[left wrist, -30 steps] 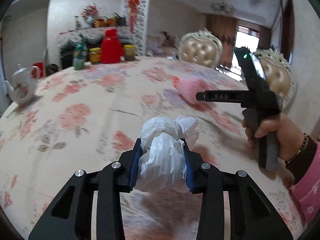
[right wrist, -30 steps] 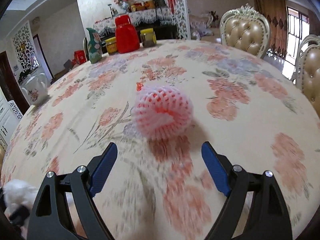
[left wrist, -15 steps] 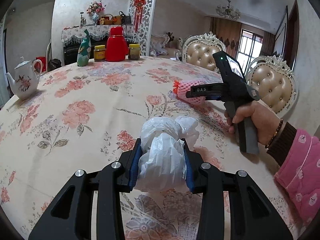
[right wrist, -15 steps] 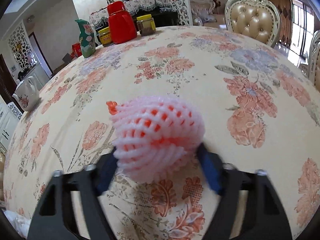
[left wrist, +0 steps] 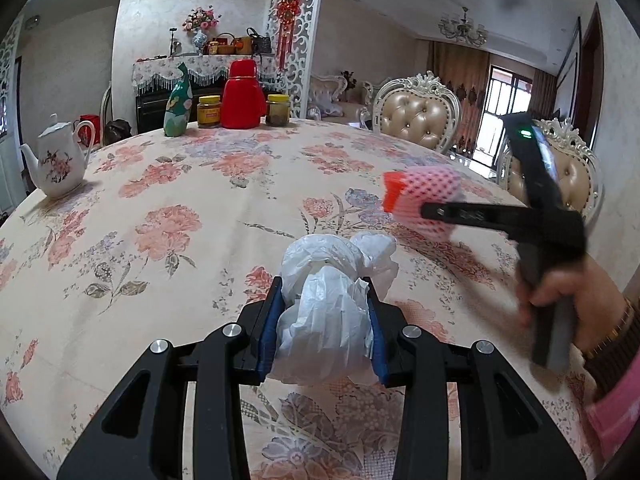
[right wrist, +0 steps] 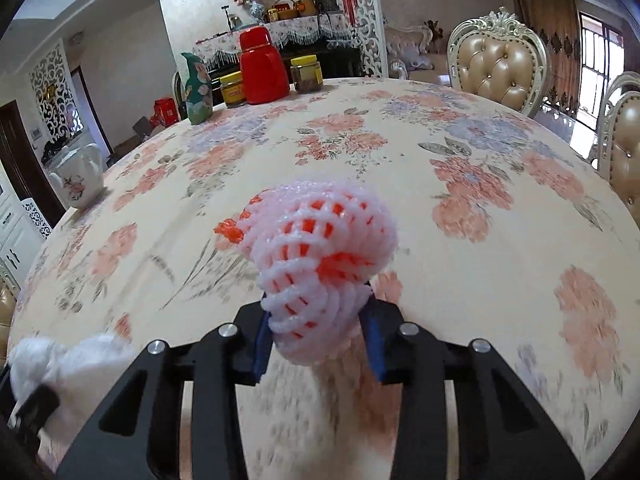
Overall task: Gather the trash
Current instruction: 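Carry the tissue with the left tool while the right tool carries the foam net to the bin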
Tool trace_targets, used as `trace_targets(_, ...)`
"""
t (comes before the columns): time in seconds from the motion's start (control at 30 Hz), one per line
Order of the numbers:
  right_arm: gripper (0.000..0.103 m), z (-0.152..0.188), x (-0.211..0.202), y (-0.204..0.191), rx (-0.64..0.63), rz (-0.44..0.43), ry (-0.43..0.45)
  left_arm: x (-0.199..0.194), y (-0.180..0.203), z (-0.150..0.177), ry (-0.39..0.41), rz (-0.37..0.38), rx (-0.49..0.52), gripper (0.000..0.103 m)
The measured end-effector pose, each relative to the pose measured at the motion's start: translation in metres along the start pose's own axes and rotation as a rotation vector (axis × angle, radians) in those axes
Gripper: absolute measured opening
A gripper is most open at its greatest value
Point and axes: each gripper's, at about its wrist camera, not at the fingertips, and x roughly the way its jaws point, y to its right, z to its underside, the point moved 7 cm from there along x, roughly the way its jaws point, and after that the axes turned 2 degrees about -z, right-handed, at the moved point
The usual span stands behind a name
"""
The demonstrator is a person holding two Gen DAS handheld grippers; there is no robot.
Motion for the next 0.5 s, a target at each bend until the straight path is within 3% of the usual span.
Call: trace_targets(0.5,0.037,0.061,-0.098,-0.03,0.038,0.08,0.102,-0.011,0.01,0.0,0.035,0.004,0.034,0.036)
